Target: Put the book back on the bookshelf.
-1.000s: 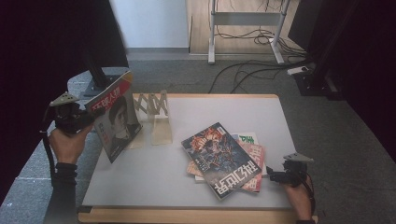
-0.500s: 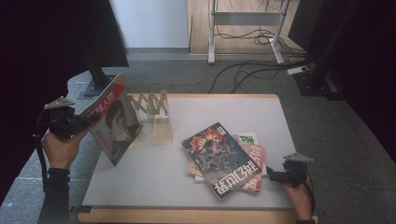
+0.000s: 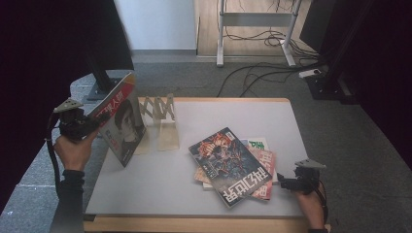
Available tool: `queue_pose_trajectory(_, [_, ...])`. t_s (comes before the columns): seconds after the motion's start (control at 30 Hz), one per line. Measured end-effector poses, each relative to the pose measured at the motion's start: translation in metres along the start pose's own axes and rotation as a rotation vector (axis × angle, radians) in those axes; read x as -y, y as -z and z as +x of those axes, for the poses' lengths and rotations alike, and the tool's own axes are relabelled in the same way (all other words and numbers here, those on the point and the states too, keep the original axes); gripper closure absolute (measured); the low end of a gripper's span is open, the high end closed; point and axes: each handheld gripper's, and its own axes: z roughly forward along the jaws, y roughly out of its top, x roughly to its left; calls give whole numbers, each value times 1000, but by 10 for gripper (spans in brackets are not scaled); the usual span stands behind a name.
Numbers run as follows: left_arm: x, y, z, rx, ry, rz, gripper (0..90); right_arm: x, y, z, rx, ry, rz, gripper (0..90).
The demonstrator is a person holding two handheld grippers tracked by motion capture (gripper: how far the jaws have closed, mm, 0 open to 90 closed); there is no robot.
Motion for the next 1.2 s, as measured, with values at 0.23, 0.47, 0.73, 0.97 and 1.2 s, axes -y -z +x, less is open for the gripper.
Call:
queue_pose_trajectory(0.23, [12,2,9,-24,14,13,782,0,0,0,0,1,0,24])
queue_pose_trajectory(0.47, [16,5,6,-7,5,-1,593,0,0,0,0,1,0,24])
queue_pose_trajectory(0.73, [36,23,3,-2,-11,-8,271,0,0,0,0,1,1,24])
queue_pose_trajectory(0.97, [58,35,-6,22,-49,14,142,0,0,0,0,0,2,24])
queue_pose_trajectory(1.2, [85,36,-20,108,-45,48,125,0,0,0,0,-1,3,25])
